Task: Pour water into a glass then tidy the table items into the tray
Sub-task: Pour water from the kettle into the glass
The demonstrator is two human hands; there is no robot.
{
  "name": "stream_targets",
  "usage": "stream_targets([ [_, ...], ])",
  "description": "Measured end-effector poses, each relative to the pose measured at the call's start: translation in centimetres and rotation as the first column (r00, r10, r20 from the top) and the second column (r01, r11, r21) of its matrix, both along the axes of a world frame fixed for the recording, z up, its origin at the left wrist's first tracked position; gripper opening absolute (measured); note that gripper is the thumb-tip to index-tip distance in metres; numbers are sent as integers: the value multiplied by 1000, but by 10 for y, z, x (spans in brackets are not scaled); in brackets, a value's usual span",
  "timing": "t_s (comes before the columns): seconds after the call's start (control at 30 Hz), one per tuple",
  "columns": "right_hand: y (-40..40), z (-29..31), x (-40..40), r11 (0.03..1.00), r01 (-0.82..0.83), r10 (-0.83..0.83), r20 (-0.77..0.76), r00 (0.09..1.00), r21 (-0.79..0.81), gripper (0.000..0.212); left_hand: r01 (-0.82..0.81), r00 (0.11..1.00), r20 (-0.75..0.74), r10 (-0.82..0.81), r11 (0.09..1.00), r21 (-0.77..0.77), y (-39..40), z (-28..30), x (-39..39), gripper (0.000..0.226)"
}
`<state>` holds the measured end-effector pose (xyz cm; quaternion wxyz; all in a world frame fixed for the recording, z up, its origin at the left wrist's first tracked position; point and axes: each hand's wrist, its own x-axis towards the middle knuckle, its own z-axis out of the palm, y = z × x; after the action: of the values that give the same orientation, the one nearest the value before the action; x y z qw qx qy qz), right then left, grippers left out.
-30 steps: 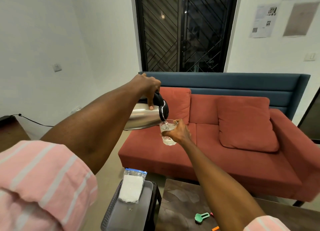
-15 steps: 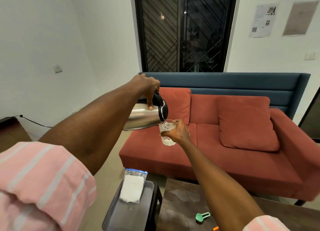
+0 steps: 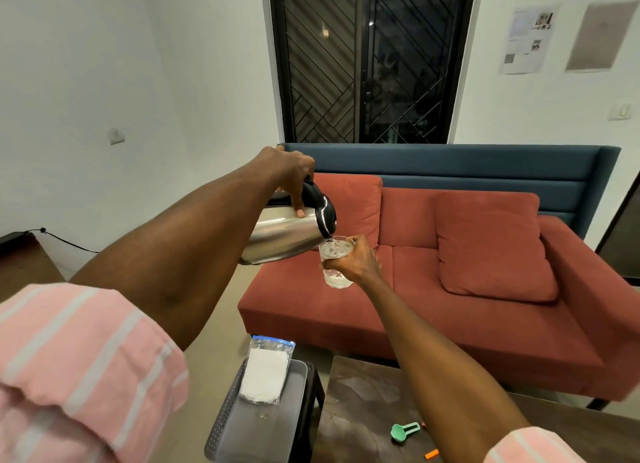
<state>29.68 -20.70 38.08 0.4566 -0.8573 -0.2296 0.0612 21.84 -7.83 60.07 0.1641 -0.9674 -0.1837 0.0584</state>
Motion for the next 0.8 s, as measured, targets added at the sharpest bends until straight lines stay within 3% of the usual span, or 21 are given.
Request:
stream_targets([
  [0.27, -4, 0, 4, 1000, 8, -8, -10, 1000, 6, 85, -58, 998, 33, 61, 993, -100, 9, -6, -7, 55],
  [0.4, -5, 2, 4, 1000, 13, -12, -20, 1000, 15, 85, -77, 992, 76, 97, 969, -236, 20, -12, -17, 59],
  [0.8, -6, -8, 3, 1000, -8, 8, -16, 1000, 1, 97, -8, 909, 308, 281, 751, -661, 54, -70, -51, 50],
])
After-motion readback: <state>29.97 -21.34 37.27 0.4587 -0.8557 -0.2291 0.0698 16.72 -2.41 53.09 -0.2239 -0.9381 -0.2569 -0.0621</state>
